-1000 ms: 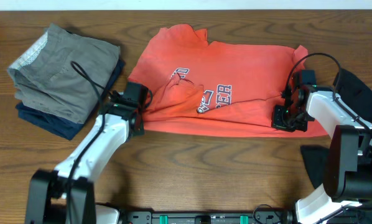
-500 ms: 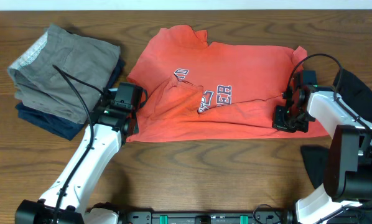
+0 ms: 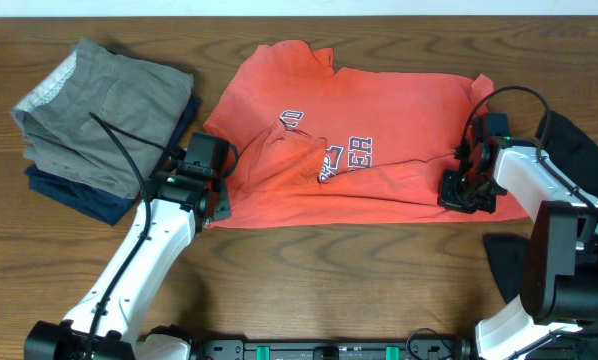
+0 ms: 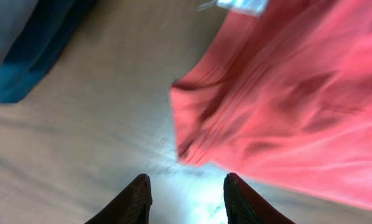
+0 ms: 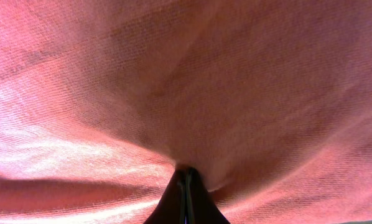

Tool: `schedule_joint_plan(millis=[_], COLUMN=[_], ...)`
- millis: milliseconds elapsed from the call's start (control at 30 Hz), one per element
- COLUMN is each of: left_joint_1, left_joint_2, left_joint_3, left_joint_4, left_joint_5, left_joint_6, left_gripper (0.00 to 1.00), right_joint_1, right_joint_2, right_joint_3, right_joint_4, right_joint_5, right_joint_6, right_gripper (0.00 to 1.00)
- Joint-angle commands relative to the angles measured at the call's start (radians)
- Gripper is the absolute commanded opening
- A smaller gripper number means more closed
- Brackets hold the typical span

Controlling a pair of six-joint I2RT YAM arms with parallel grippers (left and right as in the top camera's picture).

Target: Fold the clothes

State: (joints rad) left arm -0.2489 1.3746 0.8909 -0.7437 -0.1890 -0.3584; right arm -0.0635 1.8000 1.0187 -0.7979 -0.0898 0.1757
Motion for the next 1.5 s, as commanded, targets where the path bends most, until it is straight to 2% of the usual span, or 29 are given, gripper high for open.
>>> schedule_joint_plan(millis=[0,167,300,467,600,733,1167,1467], left_joint_1=[0.003,0.003,0.003,0.003,0.003,0.003,0.003,0.003], left_joint_2=[-0.002,0.014,0.085,0.188,0.243,0.269,0.275,0.234], left_joint_3=[0.007,0.007,0.007,0.007,0.007,0.007,-0.066,-0.058], left_joint_4=[0.053,0.179,0.232,0.23,0.222,0.209,0.197,0.219], left_joint_5=[0.075,0.194,0.205,0.206,0.205,0.204,0.204,0.205], left_joint_6=[0.018,0.043,0.043,0.043,0.042,0.043,0.043,0.068], left_gripper=[0.4,0.4,0.4,0.4,0.4,0.4,0.4,0.41], right_joint_1=[-0.01,-0.01,-0.01,-0.01,-0.01,-0.011,-0.023,-0.023], right_joint_2=[0.02,0.02,0.02,0.02,0.02,0.02,0.02,0.0], right_joint_3=[-0.008,-0.008,-0.008,-0.008,-0.008,-0.008,-0.008,0.003], right_joint_4=[-0.025,-0.051,-0.049,-0.053,-0.086,-0.103,-0.162,-0.109], right_joint_5=[0.048,0.048,0.048,0.048,0.09,0.094,0.138,0.07], right_joint_6=[0.016,0.05,0.056,0.057,0.158,0.172,0.195,0.145], right_gripper=[0.01,0.01,0.01,0.01,0.01,0.01,0.01,0.01])
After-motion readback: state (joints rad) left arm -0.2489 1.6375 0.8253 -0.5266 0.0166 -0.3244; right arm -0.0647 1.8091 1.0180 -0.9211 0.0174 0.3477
